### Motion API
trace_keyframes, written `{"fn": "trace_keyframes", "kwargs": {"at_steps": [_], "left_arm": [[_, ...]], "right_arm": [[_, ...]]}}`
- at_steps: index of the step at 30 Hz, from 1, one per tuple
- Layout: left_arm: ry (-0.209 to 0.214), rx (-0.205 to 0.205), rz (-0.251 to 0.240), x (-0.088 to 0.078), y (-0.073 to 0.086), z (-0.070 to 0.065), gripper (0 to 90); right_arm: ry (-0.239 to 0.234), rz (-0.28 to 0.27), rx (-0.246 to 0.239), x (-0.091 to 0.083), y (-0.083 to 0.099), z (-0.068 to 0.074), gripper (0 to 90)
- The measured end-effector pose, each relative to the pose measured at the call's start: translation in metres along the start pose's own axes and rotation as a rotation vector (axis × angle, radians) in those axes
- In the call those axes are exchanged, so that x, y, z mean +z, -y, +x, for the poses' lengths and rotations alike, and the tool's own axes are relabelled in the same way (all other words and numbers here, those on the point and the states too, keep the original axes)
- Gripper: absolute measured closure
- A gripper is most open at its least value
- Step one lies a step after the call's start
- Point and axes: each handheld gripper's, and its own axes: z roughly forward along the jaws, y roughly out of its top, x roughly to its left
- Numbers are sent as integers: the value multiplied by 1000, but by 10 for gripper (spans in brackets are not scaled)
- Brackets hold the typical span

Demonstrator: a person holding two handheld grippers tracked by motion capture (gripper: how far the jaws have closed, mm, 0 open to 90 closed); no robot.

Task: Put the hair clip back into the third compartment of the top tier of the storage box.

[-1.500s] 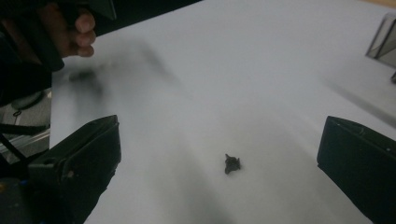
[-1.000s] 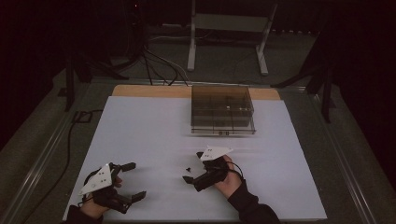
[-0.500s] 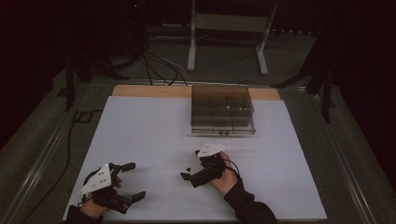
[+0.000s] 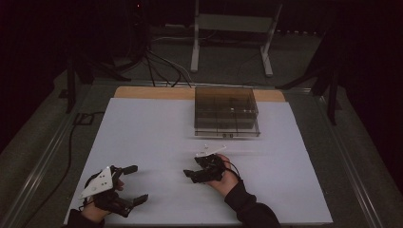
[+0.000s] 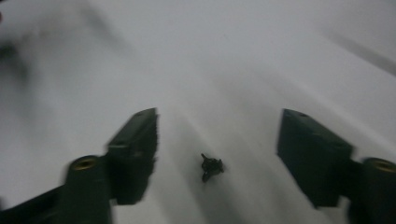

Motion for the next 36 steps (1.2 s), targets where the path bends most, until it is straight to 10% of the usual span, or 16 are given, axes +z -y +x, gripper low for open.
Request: {"fn": "trace_keyframes", "kwargs": {"at_steps": [14,36], "left_arm": [[2,-1,3,0,0,1,5],[3,2,5,1,0,0,4]], "right_arm": [[10,61,-28,8,3,5,638],[64,105,-129,11,4,11,793]]}}
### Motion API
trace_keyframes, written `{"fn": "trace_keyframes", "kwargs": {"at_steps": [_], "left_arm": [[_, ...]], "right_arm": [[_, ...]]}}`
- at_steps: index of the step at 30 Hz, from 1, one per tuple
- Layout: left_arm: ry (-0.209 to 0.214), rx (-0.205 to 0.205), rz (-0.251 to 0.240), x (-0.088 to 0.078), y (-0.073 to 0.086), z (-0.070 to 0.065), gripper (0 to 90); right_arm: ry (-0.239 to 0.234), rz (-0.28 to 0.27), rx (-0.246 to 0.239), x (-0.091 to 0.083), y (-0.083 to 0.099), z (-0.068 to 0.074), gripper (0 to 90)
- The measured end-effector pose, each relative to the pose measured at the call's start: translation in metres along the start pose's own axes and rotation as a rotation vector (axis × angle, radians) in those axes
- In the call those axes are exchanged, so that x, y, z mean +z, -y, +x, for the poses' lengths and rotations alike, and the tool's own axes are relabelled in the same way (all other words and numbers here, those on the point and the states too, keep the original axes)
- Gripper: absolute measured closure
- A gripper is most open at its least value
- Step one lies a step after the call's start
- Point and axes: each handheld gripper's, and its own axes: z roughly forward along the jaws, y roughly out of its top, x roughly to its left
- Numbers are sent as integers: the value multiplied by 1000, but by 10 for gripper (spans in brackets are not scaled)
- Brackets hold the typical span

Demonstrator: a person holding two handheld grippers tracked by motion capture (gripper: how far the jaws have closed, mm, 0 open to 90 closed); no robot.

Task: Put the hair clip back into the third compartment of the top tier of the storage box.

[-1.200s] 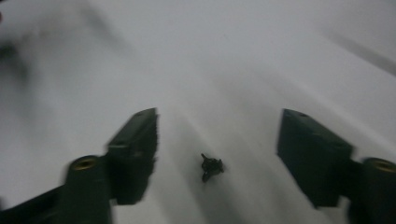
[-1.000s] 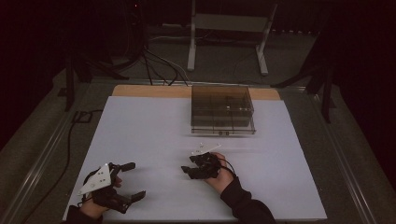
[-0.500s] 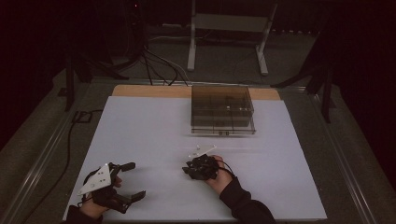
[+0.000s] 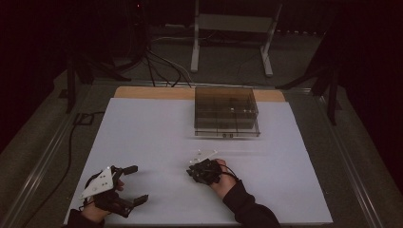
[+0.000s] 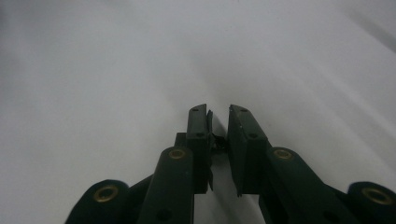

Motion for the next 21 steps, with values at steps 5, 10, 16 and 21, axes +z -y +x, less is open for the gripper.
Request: {"fn": "trace_keyframes", "kwargs": {"at_steps": [5,10,16,21], "left_arm": [[1,2,1,0,0,-1,4],[1,5,5,0,0,-1,4],[1,3,7,0,0,-1,4],[1,1,5,1,1,-1,4]], "right_arm": [[-5,1,2,-1,0,0,796],[-18,-1,-2,-3,-2,2,796],[-24,-1,-3,-4,-3,2,796],[-26,-3,-2,-7,-3,1,796]]}}
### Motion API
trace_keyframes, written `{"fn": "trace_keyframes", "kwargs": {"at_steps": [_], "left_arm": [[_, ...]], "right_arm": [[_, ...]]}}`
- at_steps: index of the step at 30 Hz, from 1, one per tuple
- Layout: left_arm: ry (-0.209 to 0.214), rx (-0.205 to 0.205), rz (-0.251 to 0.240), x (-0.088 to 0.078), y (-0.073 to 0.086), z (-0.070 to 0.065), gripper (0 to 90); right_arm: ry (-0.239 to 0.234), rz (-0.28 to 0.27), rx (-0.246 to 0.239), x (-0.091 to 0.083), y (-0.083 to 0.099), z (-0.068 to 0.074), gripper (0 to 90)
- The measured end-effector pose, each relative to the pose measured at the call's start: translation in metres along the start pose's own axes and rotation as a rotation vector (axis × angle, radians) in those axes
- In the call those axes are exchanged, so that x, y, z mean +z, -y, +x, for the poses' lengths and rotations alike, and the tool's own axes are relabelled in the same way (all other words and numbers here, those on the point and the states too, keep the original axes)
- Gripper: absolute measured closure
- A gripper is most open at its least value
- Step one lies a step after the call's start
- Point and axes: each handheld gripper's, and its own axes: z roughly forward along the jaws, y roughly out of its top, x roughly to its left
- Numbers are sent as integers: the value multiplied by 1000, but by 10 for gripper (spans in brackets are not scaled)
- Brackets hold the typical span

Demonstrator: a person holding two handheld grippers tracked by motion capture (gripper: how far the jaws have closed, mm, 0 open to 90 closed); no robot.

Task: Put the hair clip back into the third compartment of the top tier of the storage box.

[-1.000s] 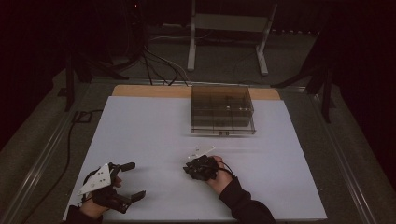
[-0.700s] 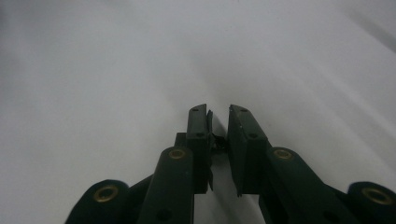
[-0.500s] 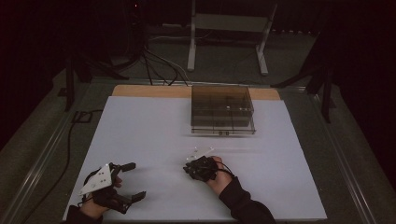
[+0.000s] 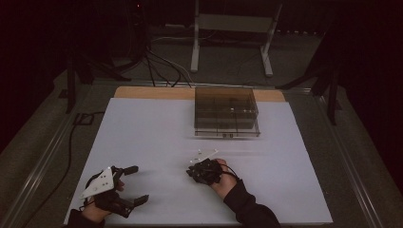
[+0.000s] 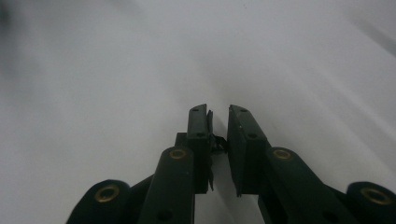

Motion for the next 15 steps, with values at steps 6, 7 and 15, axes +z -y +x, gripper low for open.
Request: {"fn": "trace_keyframes", "kwargs": {"at_steps": [6,7,15], "left_arm": [[-1,-3,0,0,0,0,5],[1,-4,2,1,0,0,4],[1,-4,3,1,0,0,5]], "right_arm": [[4,1,8,-5,1,-3,796],[5,3,6,-7,1,-4,796],[12,-1,18,-12,2,-7,796]]}}
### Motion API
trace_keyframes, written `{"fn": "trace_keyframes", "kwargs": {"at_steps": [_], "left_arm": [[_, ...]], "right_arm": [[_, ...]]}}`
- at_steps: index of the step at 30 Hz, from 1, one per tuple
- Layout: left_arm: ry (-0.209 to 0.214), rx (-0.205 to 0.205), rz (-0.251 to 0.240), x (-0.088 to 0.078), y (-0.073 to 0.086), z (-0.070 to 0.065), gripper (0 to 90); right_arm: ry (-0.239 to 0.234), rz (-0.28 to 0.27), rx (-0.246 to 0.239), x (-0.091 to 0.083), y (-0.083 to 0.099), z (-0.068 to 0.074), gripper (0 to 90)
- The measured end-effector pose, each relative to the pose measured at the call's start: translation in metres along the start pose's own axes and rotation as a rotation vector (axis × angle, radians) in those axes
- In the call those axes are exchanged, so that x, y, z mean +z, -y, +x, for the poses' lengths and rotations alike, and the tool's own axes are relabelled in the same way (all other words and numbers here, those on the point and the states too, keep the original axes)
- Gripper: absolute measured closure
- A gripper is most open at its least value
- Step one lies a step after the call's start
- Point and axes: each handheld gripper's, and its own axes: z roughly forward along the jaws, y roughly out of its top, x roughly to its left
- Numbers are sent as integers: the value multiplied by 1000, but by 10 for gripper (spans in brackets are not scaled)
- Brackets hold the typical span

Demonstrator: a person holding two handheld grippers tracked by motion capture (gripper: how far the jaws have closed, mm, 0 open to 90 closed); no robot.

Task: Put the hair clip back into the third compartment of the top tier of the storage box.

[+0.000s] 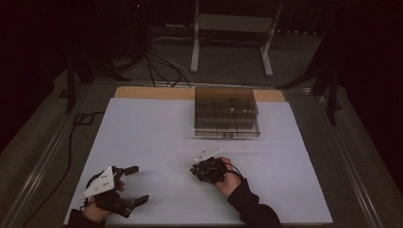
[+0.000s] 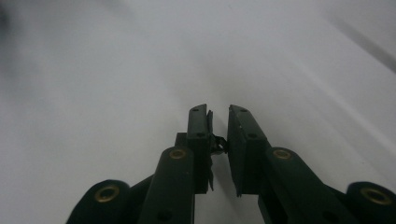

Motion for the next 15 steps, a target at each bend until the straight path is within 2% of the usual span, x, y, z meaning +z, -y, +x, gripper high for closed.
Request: {"fn": "trace_keyframes", "kwargs": {"at_steps": [15], "left_arm": [[-3,6,-1,-1,-1,-1,4]], "right_arm": [[0,3,12,-9,-1,-5,796]]}}
